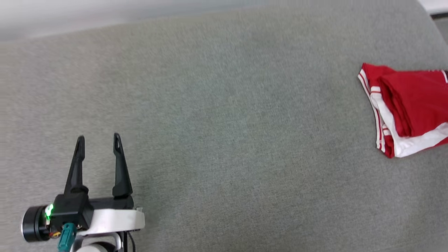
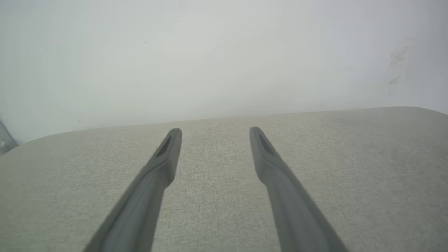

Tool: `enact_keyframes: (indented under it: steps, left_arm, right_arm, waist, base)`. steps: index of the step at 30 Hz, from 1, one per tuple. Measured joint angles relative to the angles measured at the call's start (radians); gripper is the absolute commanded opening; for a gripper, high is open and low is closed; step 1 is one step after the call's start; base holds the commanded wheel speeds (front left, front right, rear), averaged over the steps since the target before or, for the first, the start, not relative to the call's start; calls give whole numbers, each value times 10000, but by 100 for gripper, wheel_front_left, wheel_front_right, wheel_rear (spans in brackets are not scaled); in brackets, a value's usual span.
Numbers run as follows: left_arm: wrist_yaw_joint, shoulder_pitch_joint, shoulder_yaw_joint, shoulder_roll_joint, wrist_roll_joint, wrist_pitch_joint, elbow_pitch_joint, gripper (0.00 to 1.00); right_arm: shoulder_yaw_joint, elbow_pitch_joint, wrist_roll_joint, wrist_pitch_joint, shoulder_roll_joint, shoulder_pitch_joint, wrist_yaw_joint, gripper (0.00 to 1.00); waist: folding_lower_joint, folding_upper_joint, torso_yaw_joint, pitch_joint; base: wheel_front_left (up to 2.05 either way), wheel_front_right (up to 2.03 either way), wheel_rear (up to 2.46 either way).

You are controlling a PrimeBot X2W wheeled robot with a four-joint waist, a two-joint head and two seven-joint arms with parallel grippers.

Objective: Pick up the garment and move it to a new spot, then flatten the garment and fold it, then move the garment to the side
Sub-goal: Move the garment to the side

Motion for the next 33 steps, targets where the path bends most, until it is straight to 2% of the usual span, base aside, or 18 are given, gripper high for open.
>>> enact_keyframes:
  steps: [5, 14, 18, 25, 26, 33]
  left_arm:
    - [90, 427, -50, -67, -128, 0, 69, 100]
    - [205, 909, -157, -102, -259, 0, 343, 100]
    - [219, 1076, -238, -113, -299, 0, 533, 100]
    - [180, 1417, -226, -117, -326, 0, 803, 100]
    - [173, 1617, -150, -117, -397, 0, 890, 100]
    - [-2, 1898, -148, -117, -443, 0, 1007, 100]
  right_arm:
    - [-506, -842, -405, -1275, 1068, 903, -2, 100]
    - [-708, -3308, -573, -1496, 2888, 3347, -2, 100]
    - [-1039, -3695, -612, -1494, 3616, 4643, -2, 100]
    - [-1179, -3662, -531, -1494, 4414, 6427, -2, 100]
    - [-1254, -3770, -543, -1494, 4637, 7124, -2, 100]
    - [-1388, -4537, -541, -1494, 5043, 8517, -2, 100]
  waist:
    - [0, 0, 270, -696]
    - [-1, 0, 820, -1651]
    - [-1, 0, 1078, -2017]
    - [-1, 0, 1405, -2637]
    - [-2, 0, 1489, -2881]
    - [-2, 0, 1635, -3178]
  base:
    - [0, 0, 0]
    - [0, 0, 0]
    - [0, 0, 0]
    - [0, 0, 0]
    - [0, 0, 0]
    - [0, 0, 0]
